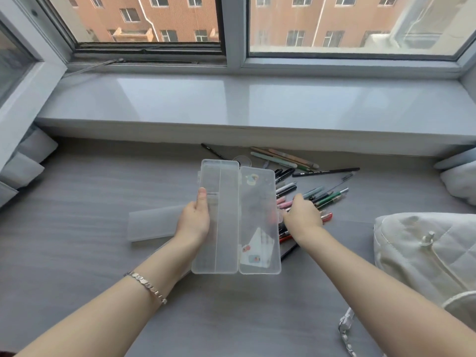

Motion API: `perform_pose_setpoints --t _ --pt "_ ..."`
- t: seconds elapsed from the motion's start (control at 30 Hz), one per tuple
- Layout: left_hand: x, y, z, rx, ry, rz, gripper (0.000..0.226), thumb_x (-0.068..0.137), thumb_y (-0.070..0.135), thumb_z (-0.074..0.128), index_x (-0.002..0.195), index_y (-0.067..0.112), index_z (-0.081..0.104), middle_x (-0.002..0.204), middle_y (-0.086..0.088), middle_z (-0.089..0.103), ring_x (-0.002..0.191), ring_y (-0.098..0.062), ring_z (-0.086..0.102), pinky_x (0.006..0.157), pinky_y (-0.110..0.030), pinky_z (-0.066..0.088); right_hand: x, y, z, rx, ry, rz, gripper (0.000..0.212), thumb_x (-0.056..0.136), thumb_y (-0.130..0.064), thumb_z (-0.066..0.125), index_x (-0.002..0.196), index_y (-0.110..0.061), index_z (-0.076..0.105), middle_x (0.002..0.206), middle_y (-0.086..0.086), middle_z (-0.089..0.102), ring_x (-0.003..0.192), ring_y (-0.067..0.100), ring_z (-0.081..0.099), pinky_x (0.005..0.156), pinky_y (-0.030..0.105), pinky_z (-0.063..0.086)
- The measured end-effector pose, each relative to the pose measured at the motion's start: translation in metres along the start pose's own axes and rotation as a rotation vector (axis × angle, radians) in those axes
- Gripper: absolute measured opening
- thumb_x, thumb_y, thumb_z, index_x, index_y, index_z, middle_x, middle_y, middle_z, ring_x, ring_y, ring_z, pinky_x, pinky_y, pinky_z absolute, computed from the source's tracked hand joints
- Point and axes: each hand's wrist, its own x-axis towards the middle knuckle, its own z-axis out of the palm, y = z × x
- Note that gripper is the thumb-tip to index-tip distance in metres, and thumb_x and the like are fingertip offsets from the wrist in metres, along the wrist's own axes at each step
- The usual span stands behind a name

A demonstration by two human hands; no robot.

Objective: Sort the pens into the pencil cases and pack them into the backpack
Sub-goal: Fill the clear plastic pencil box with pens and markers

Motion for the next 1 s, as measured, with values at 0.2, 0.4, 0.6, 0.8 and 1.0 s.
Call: perform_pose_setpoints --t 0.2,0.4,0.6,0.8,1.0 --pt "0.013 -0.007 0.004 -0.027 -0.009 -0.031 0.066 0.093 0.057 0.022 0.098 0.005 0.063 0.101 -0.013 0.065 0.100 -0.032 0.059 0.097 -0.042 0.045 0.012 -0.004 -0.001 0.066 0.025 -0.038 0.025 0.087 -0.008 0.045 0.111 -0.007 0.042 0.107 0.016 0.062 0.091 0.033 0.056 0.066 0.033 0.038" --pt "0.017 -0.011 -0.001 -0.043 -0.017 -0.016 0.054 0.095 0.054 0.021 0.092 0.015 0.058 0.079 0.005 0.058 0.092 -0.023 0.054 0.086 -0.031 0.041 0.034 -0.004 -0.017 -0.226 -0.040 -0.348 0.023 0.086 -0.010 0.042 0.109 -0.008 0.043 0.114 0.016 0.060 0.102 0.034 0.055 0.071 0.037 0.036" --pt "0.017 -0.018 -0.001 -0.052 -0.033 -0.027 0.060 0.095 0.054 0.022 0.111 0.013 0.062 0.110 -0.003 0.062 0.111 -0.024 0.054 0.103 -0.035 0.039 0.049 -0.003 -0.016 -0.766 -0.174 -0.621 0.036 0.088 -0.011 0.044 0.124 -0.012 0.041 0.129 0.008 0.049 0.119 0.027 0.046 0.087 0.034 0.038" --pt "0.008 -0.015 0.003 -0.029 -0.030 -0.025 0.054 0.096 0.050 0.023 0.094 0.010 0.060 0.095 -0.006 0.061 0.091 -0.023 0.054 0.081 -0.029 0.040 0.053 -0.005 -0.021 -0.926 -0.104 -0.806 0.030 0.087 -0.019 0.052 0.114 -0.006 0.053 0.117 0.013 0.058 0.106 0.025 0.059 0.077 0.034 0.046" --pt "0.000 -0.018 -0.002 -0.027 0.009 -0.005 0.057 0.096 0.050 0.021 0.102 0.008 0.059 0.099 -0.004 0.057 0.096 -0.022 0.050 0.082 -0.026 0.033 0.037 0.009 -0.046 -0.566 0.032 -0.517 0.027 0.097 -0.028 0.037 0.104 -0.008 0.053 0.104 0.009 0.055 0.089 0.029 0.062 0.062 0.032 0.040"
